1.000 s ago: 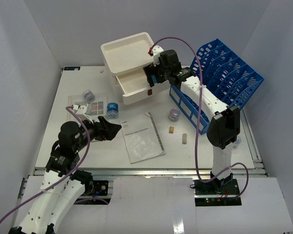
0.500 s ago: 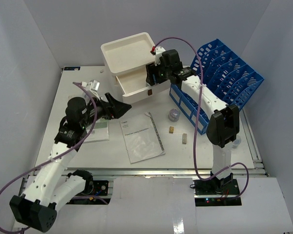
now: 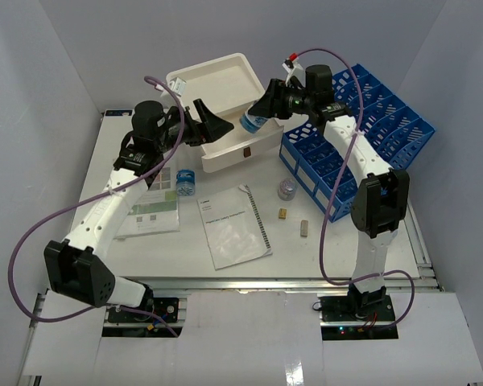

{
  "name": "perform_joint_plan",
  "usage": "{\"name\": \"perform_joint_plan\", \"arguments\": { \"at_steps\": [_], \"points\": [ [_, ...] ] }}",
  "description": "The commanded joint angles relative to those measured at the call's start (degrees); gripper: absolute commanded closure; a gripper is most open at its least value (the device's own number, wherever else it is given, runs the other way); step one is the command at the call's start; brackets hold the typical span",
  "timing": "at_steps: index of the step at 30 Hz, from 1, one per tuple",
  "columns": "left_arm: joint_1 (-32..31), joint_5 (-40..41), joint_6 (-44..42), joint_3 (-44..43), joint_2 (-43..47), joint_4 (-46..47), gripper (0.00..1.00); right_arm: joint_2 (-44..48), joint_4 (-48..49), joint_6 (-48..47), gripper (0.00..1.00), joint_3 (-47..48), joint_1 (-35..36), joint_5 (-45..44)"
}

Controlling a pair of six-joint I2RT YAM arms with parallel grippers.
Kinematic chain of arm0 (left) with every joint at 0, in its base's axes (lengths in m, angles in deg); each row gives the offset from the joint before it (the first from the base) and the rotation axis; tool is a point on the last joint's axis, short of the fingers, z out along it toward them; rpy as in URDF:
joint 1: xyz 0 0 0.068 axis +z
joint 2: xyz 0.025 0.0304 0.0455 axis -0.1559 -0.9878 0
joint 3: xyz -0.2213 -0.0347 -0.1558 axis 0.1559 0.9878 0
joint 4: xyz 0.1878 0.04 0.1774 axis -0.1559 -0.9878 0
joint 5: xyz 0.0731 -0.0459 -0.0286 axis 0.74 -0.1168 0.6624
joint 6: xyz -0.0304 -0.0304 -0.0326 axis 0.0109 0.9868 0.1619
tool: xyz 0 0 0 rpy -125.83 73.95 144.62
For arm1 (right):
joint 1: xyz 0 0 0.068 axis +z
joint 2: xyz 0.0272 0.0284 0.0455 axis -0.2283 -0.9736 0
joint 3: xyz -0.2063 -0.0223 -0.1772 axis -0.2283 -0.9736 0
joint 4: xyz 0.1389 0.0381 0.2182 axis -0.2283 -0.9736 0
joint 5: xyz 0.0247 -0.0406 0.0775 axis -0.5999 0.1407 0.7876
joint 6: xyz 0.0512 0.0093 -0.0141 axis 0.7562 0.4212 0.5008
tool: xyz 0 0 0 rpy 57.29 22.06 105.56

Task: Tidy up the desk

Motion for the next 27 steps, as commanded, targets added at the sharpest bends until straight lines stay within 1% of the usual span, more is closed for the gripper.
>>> {"name": "perform_joint_plan", "arguments": {
  "at_steps": [1, 5, 7, 13, 18, 22, 27],
  "points": [
    [0.18, 1.87, -0.89, -3.91, -3.13, -1.41, 0.02, -1.34, 11.37, 11.43, 0.74, 2.35, 0.95, 10.26],
    [0.18, 3.31, -0.11, -5.38, -5.62, -1.34, 0.02, -2.78, 19.03, 18.00, 0.74, 0.81, 0.75, 13.42],
    [0.18, 3.77, 0.85, -6.11, -7.55, -0.76, 0.02, -3.16, 21.24, 20.59, 0.74, 0.41, 0.74, 14.54],
    [0.24, 5.59, 4.60, -9.47, -11.55, 1.10, 0.02, -3.74, 22.70, 20.47, 0.74, 0.16, 0.59, 15.93],
    [0.18, 6.51, 9.06, -12.58, -14.37, 0.36, 0.02, -2.75, 22.61, 17.63, 0.74, -0.41, 0.57, 16.47],
    [0.18, 7.32, 14.16, -12.85, -15.50, -0.43, 0.02, -0.20, 23.62, 11.65, 0.74, -3.15, 0.74, 16.30],
    [0.18, 5.51, 19.89, -12.14, -15.50, 0.33, 0.02, 3.91, 26.52, 3.07, 0.73, -7.73, 1.09, 16.41]
  ]
}}
